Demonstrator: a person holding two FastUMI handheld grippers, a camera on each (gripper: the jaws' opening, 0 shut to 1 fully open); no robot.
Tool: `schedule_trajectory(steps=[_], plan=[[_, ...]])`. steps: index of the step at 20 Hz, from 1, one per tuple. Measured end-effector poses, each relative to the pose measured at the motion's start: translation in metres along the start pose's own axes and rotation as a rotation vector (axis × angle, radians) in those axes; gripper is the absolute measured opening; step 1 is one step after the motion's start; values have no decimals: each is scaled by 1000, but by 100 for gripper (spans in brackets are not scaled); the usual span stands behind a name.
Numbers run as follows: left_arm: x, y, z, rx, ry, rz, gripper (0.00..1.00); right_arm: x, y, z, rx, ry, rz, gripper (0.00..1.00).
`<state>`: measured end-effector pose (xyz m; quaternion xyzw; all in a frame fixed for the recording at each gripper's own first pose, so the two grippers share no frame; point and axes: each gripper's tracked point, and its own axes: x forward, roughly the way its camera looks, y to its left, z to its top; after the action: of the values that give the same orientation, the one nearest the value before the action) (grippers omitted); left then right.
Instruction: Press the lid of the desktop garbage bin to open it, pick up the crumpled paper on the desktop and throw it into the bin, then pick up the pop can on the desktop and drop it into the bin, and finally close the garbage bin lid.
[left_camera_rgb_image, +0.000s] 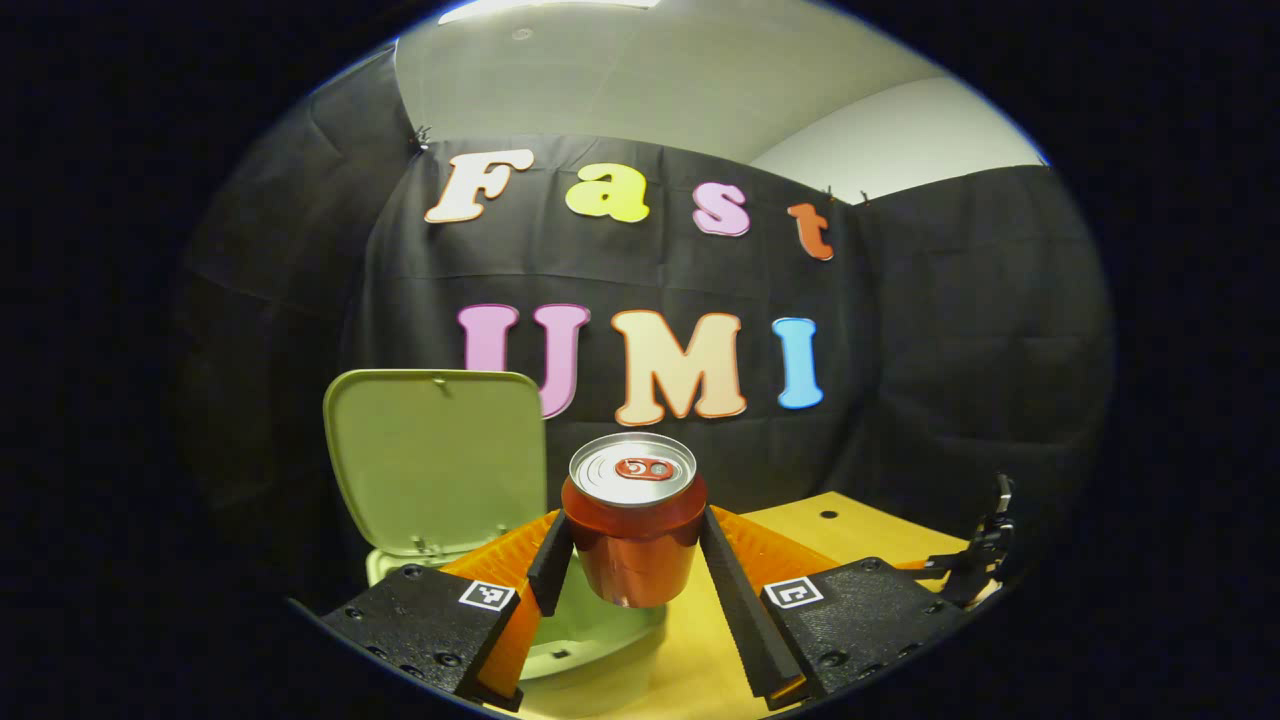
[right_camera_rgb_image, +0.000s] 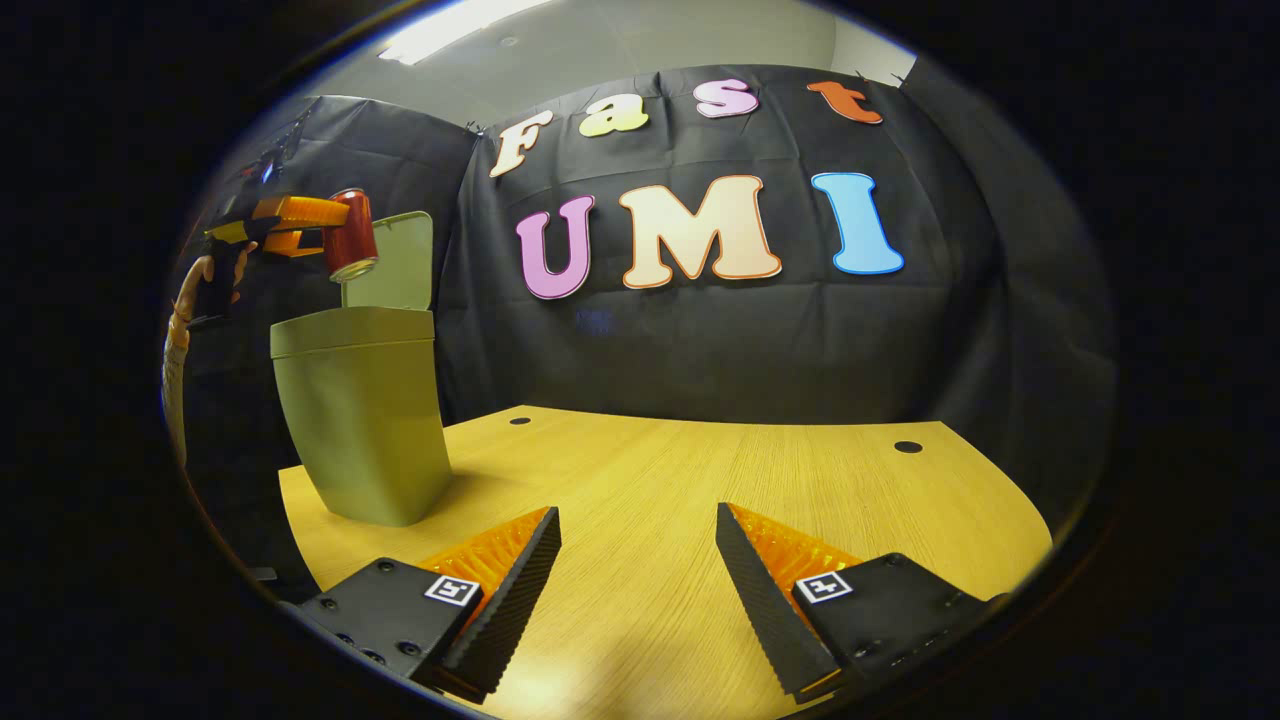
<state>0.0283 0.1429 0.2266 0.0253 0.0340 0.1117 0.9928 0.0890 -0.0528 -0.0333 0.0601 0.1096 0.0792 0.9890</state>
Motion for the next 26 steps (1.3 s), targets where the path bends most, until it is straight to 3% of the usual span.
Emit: schedule_trajectory(steps=[4, 12, 14, 20, 26], plan=[[3, 43, -25, 15, 86, 96, 75, 1, -2, -2, 4, 6, -3, 99], [12, 70, -49, -1, 177, 162, 77, -1, -7, -4, 15, 9, -11, 99], [12, 74, -45, 6, 190, 179, 82, -1, -10, -2, 22, 5, -14, 99], [17, 81, 7, 11, 161, 229, 83, -5, -6, 3, 36, -4, -7, 98], [39, 80, 80, 102, 79, 271, 82, -3, -11, 10, 25, -28, -41, 98]])
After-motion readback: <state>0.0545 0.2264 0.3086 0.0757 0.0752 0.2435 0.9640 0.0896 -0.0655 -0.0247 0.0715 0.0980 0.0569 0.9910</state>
